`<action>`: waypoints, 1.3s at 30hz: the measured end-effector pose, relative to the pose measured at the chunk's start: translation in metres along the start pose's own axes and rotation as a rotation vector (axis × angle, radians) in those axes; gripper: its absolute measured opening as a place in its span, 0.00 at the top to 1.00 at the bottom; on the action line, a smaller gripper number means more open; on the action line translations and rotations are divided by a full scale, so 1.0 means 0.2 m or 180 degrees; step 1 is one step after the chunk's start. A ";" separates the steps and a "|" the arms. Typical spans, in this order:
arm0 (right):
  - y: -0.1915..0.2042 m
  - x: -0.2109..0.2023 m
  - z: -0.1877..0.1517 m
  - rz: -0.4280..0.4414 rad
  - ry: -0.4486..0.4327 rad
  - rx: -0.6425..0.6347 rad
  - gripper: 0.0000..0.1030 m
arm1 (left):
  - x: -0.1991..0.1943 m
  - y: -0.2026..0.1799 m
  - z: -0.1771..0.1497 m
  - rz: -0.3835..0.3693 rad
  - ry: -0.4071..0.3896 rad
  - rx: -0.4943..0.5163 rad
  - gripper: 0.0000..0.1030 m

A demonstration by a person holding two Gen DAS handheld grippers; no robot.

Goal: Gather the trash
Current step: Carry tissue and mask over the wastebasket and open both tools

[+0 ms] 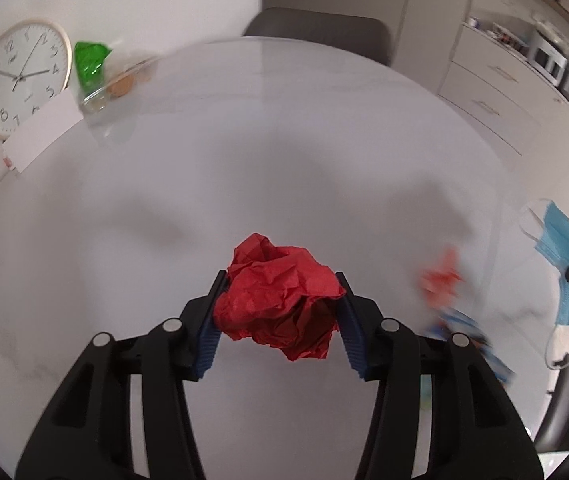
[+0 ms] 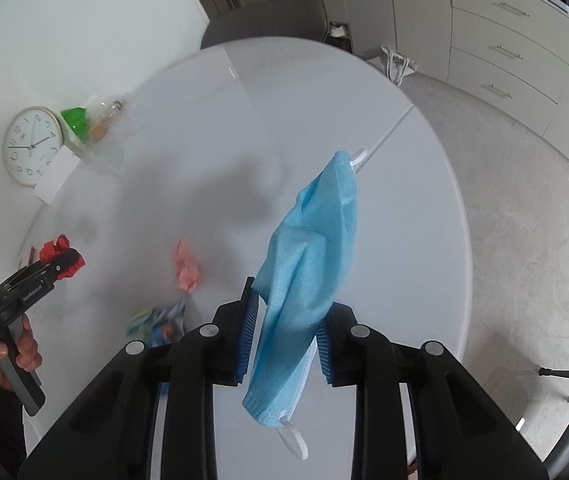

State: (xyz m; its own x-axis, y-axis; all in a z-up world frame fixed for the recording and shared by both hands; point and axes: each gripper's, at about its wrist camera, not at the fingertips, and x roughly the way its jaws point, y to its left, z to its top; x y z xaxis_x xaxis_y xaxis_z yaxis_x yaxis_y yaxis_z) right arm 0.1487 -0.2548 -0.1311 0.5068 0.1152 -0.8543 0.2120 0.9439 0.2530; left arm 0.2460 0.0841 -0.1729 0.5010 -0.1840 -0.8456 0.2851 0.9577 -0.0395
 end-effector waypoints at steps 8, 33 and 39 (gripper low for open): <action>-0.25 -0.37 -0.36 -0.0254 -0.0003 0.0061 0.73 | -0.27 -0.63 -0.27 -0.0563 0.0170 0.0438 0.51; -0.77 -0.36 -1.37 -0.0666 0.0893 0.0968 0.23 | -0.57 -1.81 -0.83 -0.1442 0.0521 0.1888 0.51; -0.87 -0.49 -1.41 -0.0840 0.0796 0.1058 0.11 | -0.56 -1.88 -0.88 -0.1498 0.0609 0.2015 0.51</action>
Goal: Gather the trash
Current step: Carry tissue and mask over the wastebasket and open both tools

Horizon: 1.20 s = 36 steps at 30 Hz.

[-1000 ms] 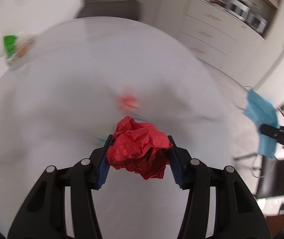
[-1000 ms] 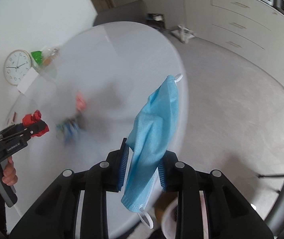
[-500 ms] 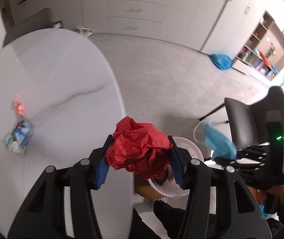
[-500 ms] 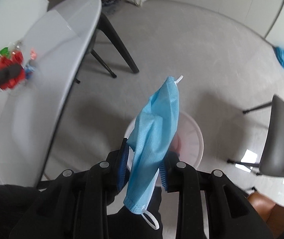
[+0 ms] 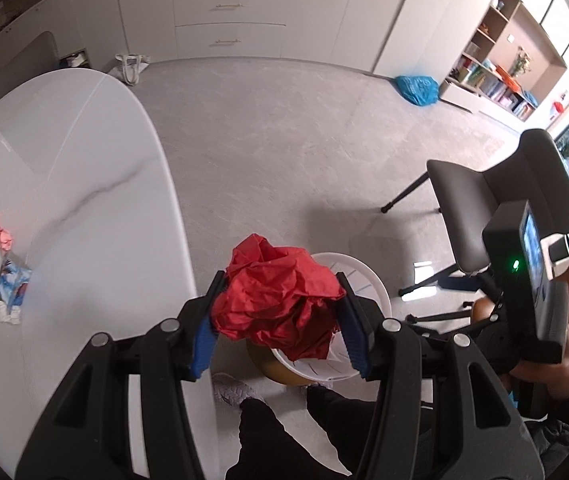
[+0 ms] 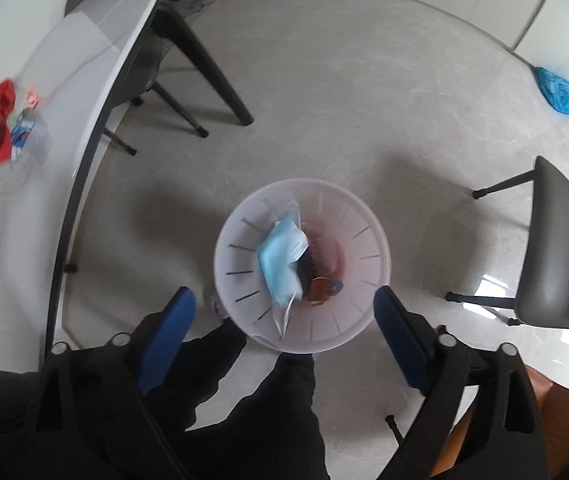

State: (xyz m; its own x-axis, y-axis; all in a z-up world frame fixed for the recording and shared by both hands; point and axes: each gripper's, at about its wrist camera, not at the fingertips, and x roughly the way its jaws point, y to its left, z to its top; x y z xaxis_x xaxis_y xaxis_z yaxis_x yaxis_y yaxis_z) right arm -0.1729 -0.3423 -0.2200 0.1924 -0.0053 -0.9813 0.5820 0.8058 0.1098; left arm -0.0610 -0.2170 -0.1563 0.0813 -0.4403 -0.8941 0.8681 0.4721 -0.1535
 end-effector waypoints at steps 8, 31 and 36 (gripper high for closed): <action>-0.17 -0.08 0.00 -0.0105 -0.0116 0.0247 0.09 | 0.06 -0.14 0.02 -0.0159 0.0149 0.0326 0.25; -0.14 -0.10 0.04 -0.0116 -0.0159 0.0214 0.08 | 0.03 -0.16 0.03 -0.0045 0.0120 0.0442 0.07; -0.03 -0.12 0.09 -0.0043 -0.0219 0.0038 0.08 | -0.02 -0.07 0.02 0.0043 0.0044 0.0236 0.07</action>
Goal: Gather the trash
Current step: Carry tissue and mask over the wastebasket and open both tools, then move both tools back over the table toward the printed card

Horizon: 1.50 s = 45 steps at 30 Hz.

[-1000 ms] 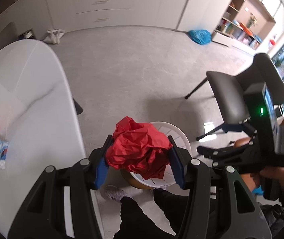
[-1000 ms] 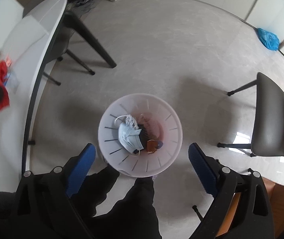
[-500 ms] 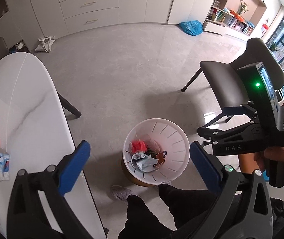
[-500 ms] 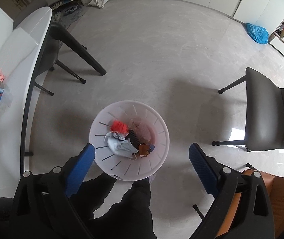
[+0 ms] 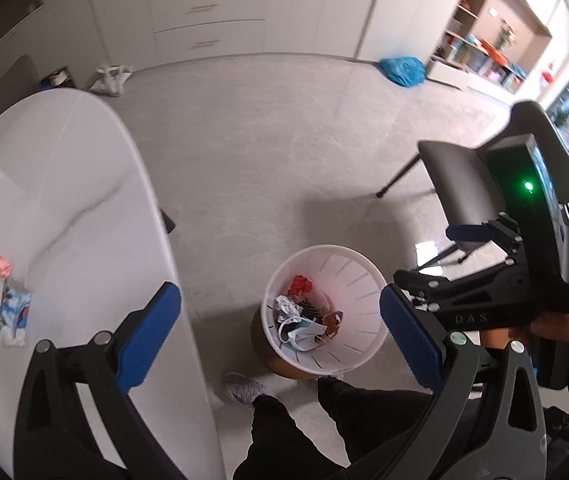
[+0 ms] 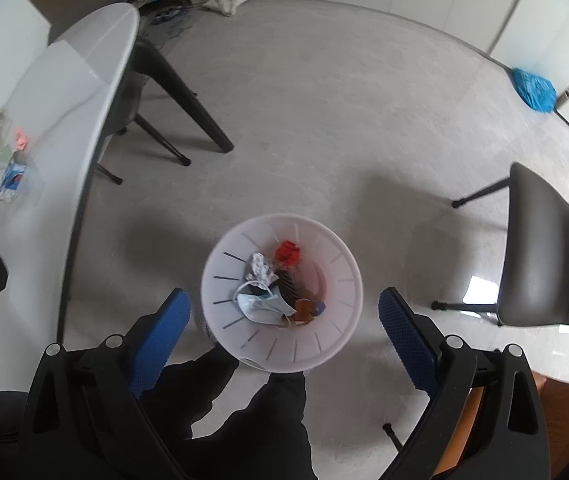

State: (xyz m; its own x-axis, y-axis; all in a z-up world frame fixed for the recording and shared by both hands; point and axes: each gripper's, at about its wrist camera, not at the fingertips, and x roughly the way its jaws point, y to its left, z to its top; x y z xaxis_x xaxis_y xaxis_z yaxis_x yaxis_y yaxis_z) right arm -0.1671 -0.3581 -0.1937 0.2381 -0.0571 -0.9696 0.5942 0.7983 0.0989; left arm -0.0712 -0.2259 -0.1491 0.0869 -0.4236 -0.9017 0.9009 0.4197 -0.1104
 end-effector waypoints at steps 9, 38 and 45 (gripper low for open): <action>0.35 0.00 0.14 0.0247 -0.0062 -0.0467 0.08 | -0.15 0.35 -0.12 0.0430 -0.0211 -0.0633 0.07; 2.03 0.27 0.60 0.0882 -0.0078 -0.2143 0.25 | -0.42 1.32 -0.87 0.0970 -0.0235 -0.2261 0.07; 2.15 0.41 0.59 0.0683 0.0147 -0.2316 0.41 | -0.42 1.38 -0.89 0.0959 -0.0233 -0.2210 0.07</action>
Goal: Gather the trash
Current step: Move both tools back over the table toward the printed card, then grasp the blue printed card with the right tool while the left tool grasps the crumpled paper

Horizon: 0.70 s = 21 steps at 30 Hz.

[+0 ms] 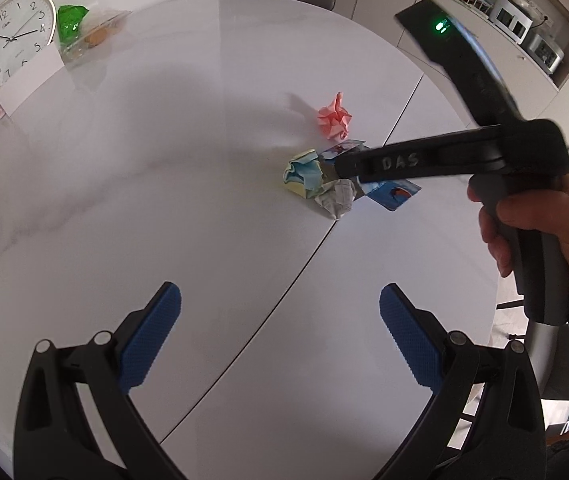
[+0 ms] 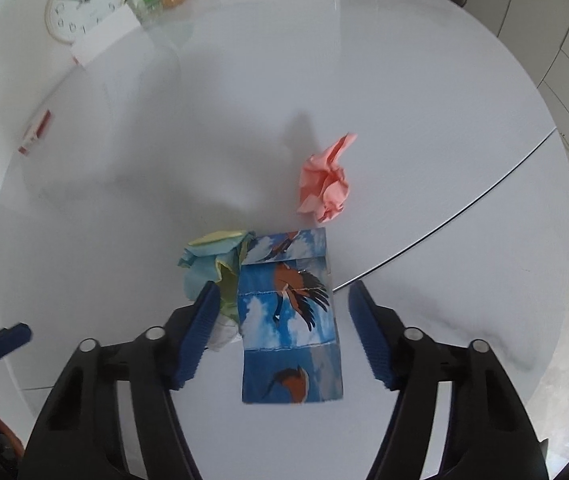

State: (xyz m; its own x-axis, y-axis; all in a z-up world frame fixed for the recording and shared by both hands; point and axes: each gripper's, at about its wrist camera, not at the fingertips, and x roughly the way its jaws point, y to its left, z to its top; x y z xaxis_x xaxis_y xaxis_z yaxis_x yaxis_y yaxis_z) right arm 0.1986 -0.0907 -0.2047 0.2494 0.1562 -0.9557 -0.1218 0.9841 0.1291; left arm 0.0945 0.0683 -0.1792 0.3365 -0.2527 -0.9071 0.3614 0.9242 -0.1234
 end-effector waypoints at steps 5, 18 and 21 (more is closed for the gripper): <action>-0.02 0.03 0.00 0.0001 0.0030 0.0088 0.51 | 0.01 0.01 0.01 -0.0015 0.0005 0.0006 0.07; -0.28 -0.21 -0.21 0.0189 -0.0243 0.0676 0.51 | 0.08 -0.07 0.09 -0.0081 -0.0089 -0.0084 0.07; -0.34 -0.30 -0.29 0.0161 -0.0333 0.0778 0.51 | 0.13 -0.12 0.14 -0.0088 -0.0131 -0.0159 0.07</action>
State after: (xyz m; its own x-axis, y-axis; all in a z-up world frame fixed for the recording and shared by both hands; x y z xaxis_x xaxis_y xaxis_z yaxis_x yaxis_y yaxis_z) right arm 0.1360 -0.1714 -0.1715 0.3482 0.2010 -0.9156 0.0959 0.9640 0.2481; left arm 0.1190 0.0317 -0.1886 0.3630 -0.2890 -0.8859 0.3276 0.9296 -0.1690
